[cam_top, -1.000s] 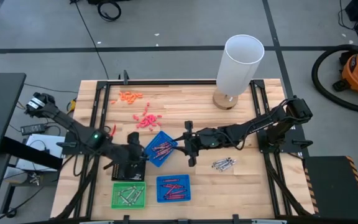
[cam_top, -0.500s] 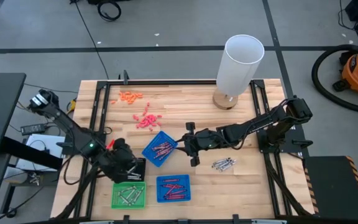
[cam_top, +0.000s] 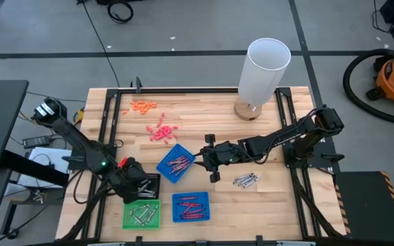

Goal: Sort crayons
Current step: Put the black crayon into the black bin, then put the white crayon into the green bin

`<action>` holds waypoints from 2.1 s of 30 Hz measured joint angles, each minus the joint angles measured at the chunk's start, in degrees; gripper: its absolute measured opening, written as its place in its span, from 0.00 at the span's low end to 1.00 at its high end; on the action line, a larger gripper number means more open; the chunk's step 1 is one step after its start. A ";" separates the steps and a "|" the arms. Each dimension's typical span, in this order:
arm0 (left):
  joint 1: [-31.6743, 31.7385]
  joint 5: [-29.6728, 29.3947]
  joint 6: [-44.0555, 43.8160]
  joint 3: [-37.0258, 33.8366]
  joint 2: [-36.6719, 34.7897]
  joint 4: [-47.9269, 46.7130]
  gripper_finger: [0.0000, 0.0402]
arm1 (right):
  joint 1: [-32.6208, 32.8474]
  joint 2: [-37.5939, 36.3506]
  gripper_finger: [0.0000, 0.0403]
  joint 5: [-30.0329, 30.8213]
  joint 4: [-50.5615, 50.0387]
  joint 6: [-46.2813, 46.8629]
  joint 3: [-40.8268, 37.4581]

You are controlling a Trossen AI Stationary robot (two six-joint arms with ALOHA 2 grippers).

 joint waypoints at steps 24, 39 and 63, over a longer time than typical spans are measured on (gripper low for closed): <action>1.51 3.28 12.49 7.57 -0.02 -3.03 0.43 | 0.35 0.00 0.36 -12.28 -32.44 15.07 0.00; 7.31 -7.59 28.25 10.97 -0.06 -2.80 0.43 | 7.39 0.04 0.35 -13.13 -50.02 29.77 -1.12; 12.93 -8.48 35.75 10.97 -0.06 -1.56 0.43 | 20.57 0.04 0.31 -12.66 -46.02 39.67 -8.27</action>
